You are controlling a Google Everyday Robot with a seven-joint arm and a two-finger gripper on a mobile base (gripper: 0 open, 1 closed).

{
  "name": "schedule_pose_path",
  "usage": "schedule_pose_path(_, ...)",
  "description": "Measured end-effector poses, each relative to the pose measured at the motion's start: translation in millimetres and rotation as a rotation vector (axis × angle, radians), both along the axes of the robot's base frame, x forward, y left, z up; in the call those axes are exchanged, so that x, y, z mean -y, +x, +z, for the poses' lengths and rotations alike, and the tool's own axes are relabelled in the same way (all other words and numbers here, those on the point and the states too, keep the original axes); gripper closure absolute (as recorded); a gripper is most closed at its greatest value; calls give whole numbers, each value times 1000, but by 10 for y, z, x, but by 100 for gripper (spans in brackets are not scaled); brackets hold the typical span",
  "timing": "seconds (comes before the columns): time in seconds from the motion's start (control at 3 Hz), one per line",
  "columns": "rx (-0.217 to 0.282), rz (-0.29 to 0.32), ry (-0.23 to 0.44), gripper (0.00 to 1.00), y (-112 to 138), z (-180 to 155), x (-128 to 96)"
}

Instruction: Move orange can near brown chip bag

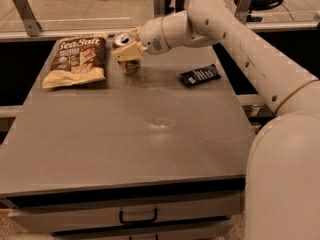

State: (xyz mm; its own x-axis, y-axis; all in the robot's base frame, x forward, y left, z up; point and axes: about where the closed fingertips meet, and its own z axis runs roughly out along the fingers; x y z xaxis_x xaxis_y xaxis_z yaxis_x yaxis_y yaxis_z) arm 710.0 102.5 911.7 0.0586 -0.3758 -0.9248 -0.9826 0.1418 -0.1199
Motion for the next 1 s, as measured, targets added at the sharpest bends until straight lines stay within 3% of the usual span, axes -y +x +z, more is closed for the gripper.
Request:
schedule_pose_path(0.33,-46,-8,15,59,73,-141,-232)
schedule_pose_path(1.0,-57,-9,18,13,91,-131,-299)
